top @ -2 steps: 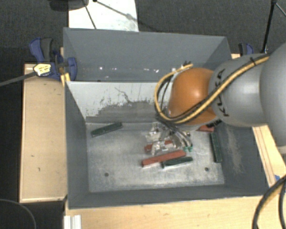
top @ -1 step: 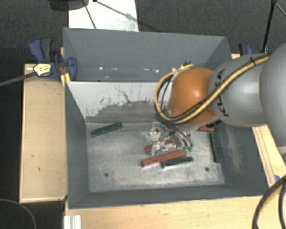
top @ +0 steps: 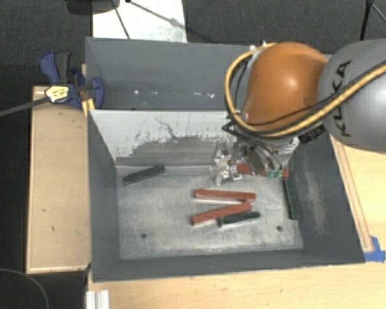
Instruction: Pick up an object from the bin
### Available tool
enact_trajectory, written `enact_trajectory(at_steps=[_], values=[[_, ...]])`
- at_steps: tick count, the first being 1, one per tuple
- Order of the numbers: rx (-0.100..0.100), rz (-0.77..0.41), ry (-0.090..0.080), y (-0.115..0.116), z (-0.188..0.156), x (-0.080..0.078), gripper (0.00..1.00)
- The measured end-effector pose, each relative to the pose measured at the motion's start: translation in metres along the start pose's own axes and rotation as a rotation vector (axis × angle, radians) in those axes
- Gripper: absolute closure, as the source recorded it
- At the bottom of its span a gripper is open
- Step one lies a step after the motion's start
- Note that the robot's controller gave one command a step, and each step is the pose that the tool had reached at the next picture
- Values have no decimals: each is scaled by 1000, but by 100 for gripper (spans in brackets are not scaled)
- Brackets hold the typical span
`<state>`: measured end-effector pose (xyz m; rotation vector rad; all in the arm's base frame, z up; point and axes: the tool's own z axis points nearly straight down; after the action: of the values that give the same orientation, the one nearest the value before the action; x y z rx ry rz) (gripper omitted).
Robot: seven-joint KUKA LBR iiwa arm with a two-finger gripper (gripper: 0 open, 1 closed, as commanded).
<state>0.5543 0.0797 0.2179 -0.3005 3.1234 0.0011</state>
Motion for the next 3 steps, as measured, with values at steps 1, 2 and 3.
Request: enact_trajectory(at_steps=[1, 2, 3], values=[[0, 3, 1, 0, 0, 0, 0], [0, 3, 1, 0, 0, 0, 0], [0, -37, -6, -4, 53, 1, 0]])
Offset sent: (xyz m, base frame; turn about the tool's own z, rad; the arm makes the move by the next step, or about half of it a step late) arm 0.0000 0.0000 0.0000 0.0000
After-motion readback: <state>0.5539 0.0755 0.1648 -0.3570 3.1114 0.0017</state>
